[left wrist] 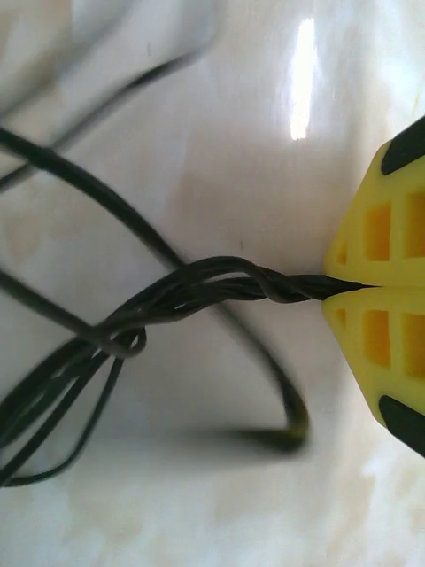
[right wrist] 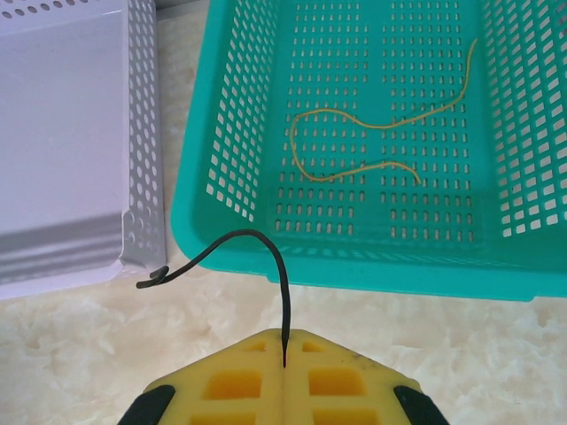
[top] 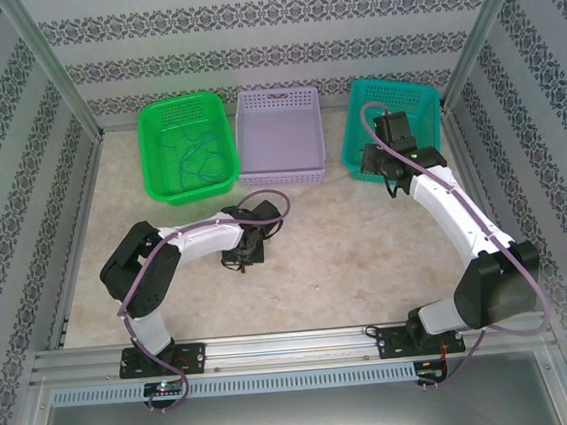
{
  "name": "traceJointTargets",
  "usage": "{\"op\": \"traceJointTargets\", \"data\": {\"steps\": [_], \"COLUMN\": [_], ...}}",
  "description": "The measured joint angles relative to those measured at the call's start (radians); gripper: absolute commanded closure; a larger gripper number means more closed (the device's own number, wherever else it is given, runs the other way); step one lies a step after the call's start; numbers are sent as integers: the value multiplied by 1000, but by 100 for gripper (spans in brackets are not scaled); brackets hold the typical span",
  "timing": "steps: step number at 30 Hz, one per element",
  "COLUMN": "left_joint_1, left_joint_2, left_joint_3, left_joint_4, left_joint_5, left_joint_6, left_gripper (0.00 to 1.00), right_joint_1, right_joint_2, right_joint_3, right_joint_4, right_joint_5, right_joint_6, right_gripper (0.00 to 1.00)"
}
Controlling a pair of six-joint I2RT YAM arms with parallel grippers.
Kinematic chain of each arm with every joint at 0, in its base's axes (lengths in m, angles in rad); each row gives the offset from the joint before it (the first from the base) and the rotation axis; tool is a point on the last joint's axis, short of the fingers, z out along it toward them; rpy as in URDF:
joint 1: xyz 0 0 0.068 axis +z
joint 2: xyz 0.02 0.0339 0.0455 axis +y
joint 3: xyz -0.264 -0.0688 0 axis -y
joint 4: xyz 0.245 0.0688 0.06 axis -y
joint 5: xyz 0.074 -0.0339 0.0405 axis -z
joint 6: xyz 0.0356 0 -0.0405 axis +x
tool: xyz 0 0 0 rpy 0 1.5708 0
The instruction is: Untangle the cables
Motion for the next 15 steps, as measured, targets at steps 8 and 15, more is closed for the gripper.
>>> {"op": "traceJointTargets", "data": {"steps": [8,15], "left_joint_1": [127,244], "left_joint_2": [-142,-241], "left_joint_3": [-105,-135], "left_joint_4": [-2,64], "left_joint_5": [-40,14], "left_joint_6": [-18,-8], "left_gripper": [100,100], "right_joint_1": [-93,-114], "right_joint_2": [3,21], "right_joint_3": [81,135], "right_joint_4": [-42,-76], "right_joint_5": [-29,-81], "right_joint_6": [-25,-45], "right_gripper": [100,100]}}
